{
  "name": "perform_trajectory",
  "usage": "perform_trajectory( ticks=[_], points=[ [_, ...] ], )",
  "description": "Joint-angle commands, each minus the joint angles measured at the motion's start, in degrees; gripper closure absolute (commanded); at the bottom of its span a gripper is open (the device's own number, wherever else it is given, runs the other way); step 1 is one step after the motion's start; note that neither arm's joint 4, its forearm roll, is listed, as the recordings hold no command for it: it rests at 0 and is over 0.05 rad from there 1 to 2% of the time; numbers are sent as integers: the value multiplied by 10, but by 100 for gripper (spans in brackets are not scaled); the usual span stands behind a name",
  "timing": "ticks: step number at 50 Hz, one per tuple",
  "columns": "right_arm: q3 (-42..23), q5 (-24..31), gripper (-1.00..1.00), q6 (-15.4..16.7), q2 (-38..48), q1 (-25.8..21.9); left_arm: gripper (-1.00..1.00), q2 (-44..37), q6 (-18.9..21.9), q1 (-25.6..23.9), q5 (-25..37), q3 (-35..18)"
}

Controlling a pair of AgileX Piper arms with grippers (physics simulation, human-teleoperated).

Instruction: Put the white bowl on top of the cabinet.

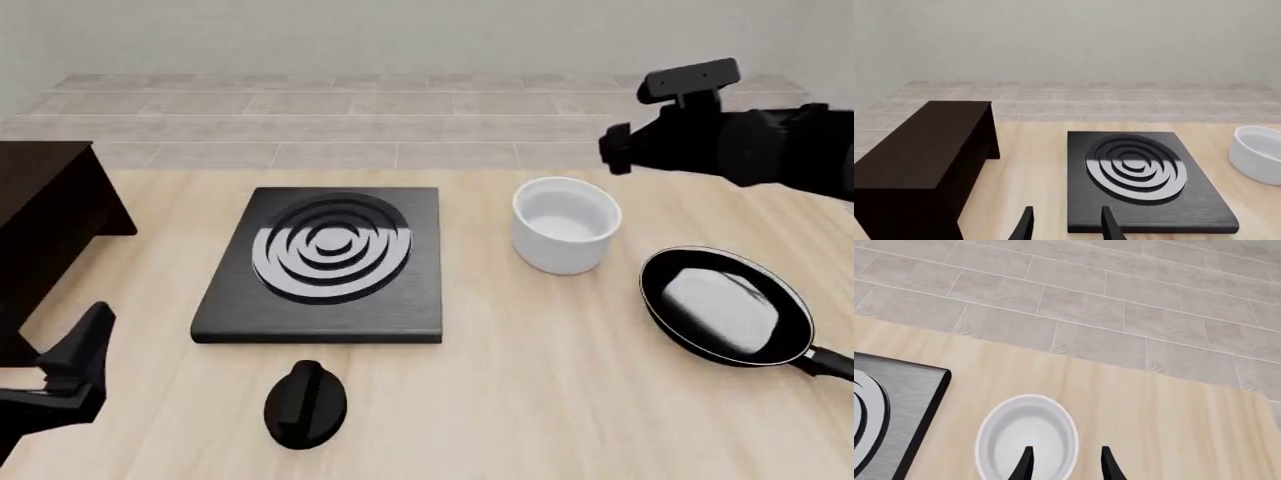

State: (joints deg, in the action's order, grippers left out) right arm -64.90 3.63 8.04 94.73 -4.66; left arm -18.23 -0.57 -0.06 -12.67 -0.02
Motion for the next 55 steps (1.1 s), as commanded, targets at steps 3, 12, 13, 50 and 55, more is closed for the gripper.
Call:
perform_trajectory(
  ticks=[3, 12, 13, 50, 55],
  points=[
    [-1, -21, -100, -3, 36, 8, -100, -43, 3, -1, -32, 0],
    [5, -34, -100, -1, 53, 17, -100, -55, 5, -1, -41, 0],
    [7, -37, -100, 1, 55, 19, -100, -56, 5, -1, -41, 0],
    [9, -74, -100, -17, 124, 42, -100, -70, 11, 4, -52, 0],
    [12, -81, -100, -19, 131, 42, -100, -74, 11, 4, -55, 0]
  ],
)
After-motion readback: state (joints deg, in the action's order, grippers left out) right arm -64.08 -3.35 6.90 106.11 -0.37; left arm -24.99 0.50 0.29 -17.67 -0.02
